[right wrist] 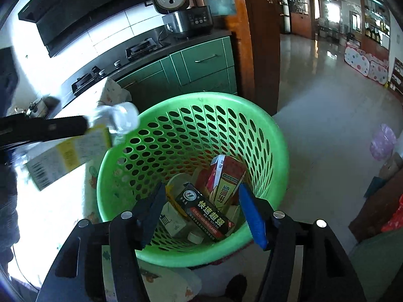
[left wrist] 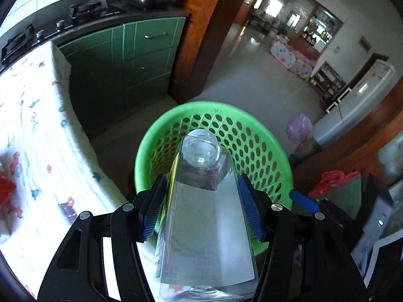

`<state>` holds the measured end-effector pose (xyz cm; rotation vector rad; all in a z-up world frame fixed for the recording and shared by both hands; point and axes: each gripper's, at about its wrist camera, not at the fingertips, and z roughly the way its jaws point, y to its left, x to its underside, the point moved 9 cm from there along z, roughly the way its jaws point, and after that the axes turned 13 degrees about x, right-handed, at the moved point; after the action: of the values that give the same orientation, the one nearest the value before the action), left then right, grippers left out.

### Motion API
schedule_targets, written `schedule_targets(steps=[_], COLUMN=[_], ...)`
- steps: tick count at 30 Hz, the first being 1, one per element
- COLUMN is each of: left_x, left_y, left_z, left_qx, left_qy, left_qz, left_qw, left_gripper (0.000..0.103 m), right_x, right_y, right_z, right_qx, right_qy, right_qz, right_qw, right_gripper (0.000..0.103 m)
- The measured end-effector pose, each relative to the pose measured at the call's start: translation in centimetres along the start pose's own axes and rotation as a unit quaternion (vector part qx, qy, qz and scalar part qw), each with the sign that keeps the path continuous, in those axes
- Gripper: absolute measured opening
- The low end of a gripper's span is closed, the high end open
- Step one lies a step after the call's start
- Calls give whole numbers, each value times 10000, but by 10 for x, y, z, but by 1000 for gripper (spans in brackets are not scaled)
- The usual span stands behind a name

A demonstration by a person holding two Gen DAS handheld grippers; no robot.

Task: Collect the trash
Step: 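Carry the box and bottle over the green basket and open both tools, then move both tools back over the table toward the red bag and paper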

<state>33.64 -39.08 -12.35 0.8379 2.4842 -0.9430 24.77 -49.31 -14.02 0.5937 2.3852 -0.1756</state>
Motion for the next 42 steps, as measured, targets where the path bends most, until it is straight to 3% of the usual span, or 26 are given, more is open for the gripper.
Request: schedule_targets(steps=[9,11,13,25,42], left_x=[-1,1,3,27,80], left_y=[-4,-5,-4,14,85], left_z=[30,28,23,-54,-156], left_qx=[-110,-97,-100,-373,-1320], left_qy=[114,122,78,-435,-928], left_qz=[182,170,173,133,-270], left_qw=[9997,9997,9998,9983,9865], left_gripper=[59,66,66,66,75], right_x=[7,8,9,7,9], right_y=[-6,-8,-9,17,115], right_z=[-1,-2,-4,-32,-65], right_qx=[-44,-56,-43,-175,-680], right_qy=[14,23,25,-165,-343], right_qz=[123,167,194,86,-570], right_qw=[9999,9998,9998,9997,9955], right_gripper=[62,62,62,65,77])
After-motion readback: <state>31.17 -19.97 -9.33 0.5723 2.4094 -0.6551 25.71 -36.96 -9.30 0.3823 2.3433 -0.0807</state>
